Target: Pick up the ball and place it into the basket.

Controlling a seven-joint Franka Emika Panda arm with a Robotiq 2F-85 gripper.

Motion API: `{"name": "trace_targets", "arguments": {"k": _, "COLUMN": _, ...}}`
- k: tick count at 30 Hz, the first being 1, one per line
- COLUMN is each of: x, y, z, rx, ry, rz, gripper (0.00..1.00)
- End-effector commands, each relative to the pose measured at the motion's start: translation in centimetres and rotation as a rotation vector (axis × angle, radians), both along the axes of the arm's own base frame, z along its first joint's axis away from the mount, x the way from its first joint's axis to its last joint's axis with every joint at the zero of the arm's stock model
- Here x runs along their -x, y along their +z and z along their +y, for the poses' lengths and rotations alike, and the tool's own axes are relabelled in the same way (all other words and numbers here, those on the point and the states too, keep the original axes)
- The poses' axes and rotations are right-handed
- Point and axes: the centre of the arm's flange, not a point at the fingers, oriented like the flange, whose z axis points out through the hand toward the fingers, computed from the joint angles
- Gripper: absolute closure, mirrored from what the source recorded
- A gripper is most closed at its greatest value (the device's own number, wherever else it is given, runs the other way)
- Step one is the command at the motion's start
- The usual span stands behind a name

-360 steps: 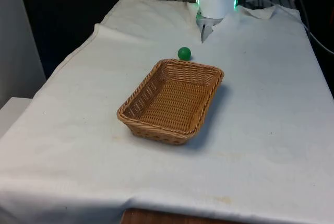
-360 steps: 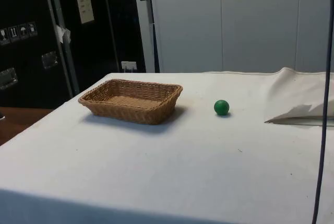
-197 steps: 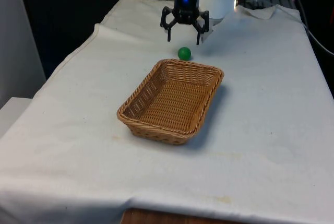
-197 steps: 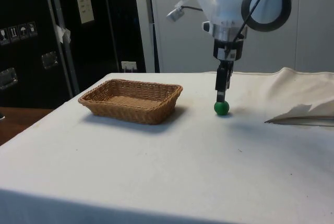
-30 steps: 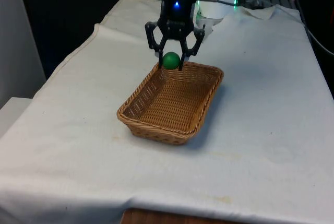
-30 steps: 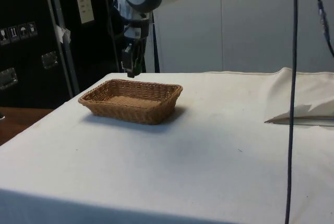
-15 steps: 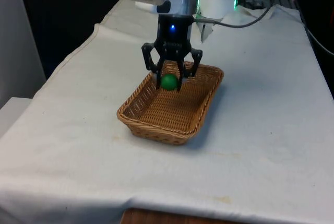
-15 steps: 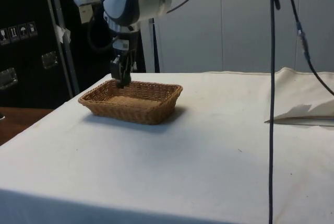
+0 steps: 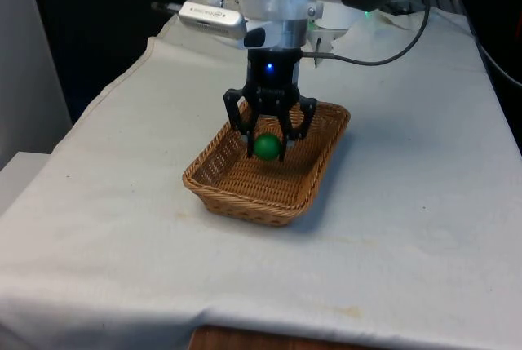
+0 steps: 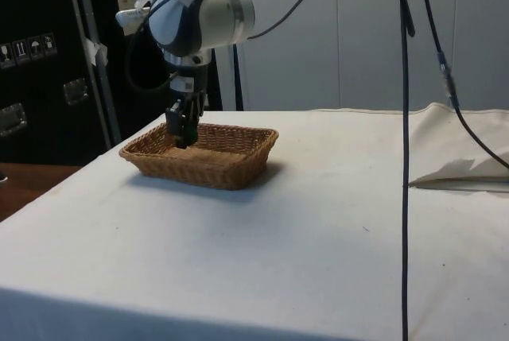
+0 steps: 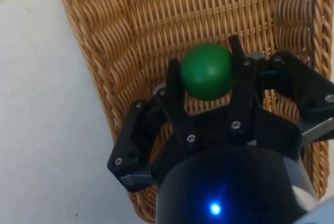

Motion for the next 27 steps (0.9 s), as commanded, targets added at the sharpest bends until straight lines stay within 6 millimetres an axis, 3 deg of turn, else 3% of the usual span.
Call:
{"name": "trace_targets", "arguments": {"k": 1, "x": -0.2, "y": 0.0, "z": 0.1, "rx": -0.011, "ry": 0.004, "rz": -0.003, "gripper": 0.99}}
{"name": "trace_targets", "arguments": {"k": 4, "x": -0.1, "y": -0.1, "z": 0.1, "rx": -0.009, "ry": 0.002, "rz": 0.0, "gripper": 0.99}}
{"name": "trace_targets", "arguments": {"k": 7, "x": 0.0, "y": 0.0, "z": 0.1, "rx": -0.001, "ry": 0.0, "rz": 0.0, "gripper": 0.84}}
{"name": "trace_targets", "arguments": {"k": 8, "x": 0.0, "y": -0.1, "z": 0.1, "rx": -0.009, "ry": 0.0, "rz": 0.0, "gripper": 0.84}}
{"name": "trace_targets", "arguments": {"k": 11, "x": 0.0, "y": -0.2, "z": 0.1, "rx": -0.009, "ry": 0.0, "rz": 0.001, "gripper": 0.59}}
{"name": "trace_targets", "arguments": {"k": 12, "x": 0.0, "y": -0.1, "z": 0.1, "rx": -0.008, "ry": -0.001, "rz": 0.001, "gripper": 0.41}}
{"name": "trace_targets", "arguments": {"k": 16, "x": 0.0, "y": -0.2, "z": 0.1, "rx": -0.008, "ry": -0.002, "rz": 0.002, "gripper": 0.03}}
{"name": "trace_targets", "arguments": {"k": 25, "x": 0.0, "y": 0.0, "z": 0.0, "rx": -0.001, "ry": -0.002, "rz": 0.0, "gripper": 0.0}}
{"name": "trace_targets", "arguments": {"k": 27, "x": 0.4, "y": 1.2, "z": 0.0, "rx": -0.006, "ry": -0.001, "rz": 0.0, "gripper": 0.0}}
